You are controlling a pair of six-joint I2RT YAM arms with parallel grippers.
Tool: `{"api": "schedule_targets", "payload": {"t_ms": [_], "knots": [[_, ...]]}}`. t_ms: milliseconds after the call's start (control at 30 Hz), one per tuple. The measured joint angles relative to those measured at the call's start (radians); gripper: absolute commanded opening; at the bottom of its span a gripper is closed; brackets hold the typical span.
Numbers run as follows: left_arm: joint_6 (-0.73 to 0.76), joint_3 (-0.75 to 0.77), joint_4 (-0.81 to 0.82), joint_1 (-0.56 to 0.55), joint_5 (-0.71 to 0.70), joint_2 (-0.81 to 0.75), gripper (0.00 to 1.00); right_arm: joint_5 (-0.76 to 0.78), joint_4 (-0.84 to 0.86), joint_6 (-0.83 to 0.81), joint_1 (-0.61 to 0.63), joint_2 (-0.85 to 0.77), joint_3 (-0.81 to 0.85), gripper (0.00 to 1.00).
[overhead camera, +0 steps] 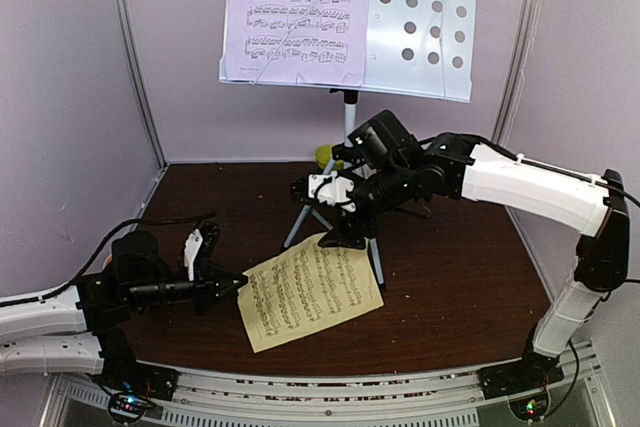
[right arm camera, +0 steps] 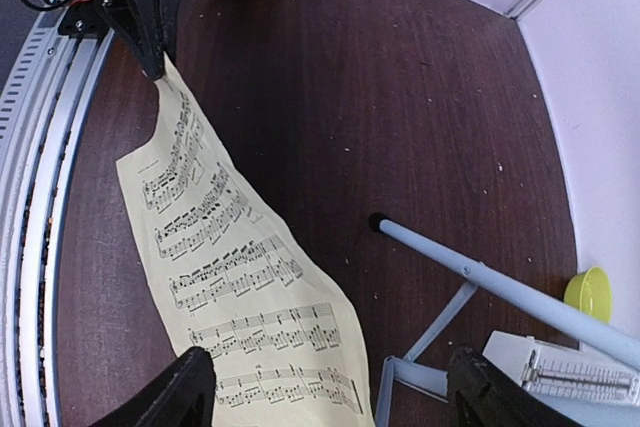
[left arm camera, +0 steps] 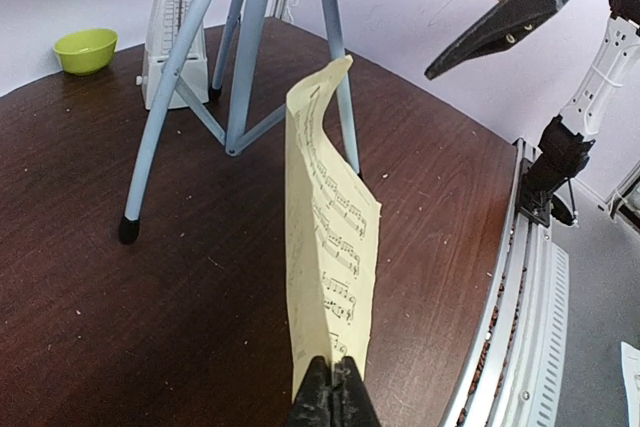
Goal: Set up the instrument practice props
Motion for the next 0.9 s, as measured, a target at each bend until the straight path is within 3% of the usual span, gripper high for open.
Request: {"api": "schedule_targets", "payload": {"t_ms": [200, 633, 767, 900], "knots": [[0.000, 0.000, 0.000, -0.006, 0.000, -0.002, 0.00, 0.007, -0.089, -0.064, 0.066, 0.166, 0.167, 0.78], [0.039, 0.053, -0.045, -0.049, 0.008, -0.003, 0.00, 0.117, -0.116, -0.193, 0.122, 0.272, 0.223, 0.70], [0.092, 0.129, -0.109, -0.059, 0.018, 0.016, 0.00, 0.122, -0.113, -0.225, 0.132, 0.302, 0.254, 0.58], [0.147, 0.190, -0.177, -0.059, 0.018, 0.017, 0.00, 0.128, -0.117, -0.243, 0.152, 0.308, 0.256, 0.33]]}}
